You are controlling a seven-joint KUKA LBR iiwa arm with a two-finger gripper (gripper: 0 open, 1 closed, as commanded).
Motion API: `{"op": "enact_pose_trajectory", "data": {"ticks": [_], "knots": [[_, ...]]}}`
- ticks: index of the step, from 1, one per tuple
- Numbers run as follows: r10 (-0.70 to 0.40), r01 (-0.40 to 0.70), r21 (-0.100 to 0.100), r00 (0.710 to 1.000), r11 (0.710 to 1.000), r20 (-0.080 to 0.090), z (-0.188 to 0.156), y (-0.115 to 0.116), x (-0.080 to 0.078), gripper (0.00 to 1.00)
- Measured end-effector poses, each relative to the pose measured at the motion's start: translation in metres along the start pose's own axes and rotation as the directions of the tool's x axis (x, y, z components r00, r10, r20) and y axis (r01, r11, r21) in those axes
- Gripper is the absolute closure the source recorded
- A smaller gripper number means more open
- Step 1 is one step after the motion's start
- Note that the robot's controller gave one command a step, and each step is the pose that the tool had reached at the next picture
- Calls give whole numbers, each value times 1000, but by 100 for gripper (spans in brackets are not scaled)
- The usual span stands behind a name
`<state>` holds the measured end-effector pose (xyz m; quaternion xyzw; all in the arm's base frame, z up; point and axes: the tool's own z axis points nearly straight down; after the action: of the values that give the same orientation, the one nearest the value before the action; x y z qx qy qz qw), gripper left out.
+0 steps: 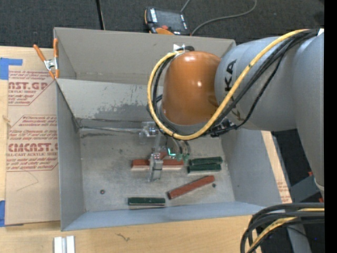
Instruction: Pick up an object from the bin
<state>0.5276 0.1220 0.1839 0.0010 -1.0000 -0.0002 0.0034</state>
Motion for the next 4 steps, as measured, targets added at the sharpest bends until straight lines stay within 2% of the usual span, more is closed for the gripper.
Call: {"op": "enact_pose_trajectory", "data": {"ticks": [1, 2, 3, 4], "knots": [[-314, 314, 2, 950, 950, 4, 116, -26, -29, 0], [-314, 314, 1, 949, 949, 6, 113, -25, -30, 100], [-303, 303, 3, 953, 953, 16, -15, -11, -13, 100], [-795, 795, 10, 606, 607, 12, -122, 16, -6, 100]]}}
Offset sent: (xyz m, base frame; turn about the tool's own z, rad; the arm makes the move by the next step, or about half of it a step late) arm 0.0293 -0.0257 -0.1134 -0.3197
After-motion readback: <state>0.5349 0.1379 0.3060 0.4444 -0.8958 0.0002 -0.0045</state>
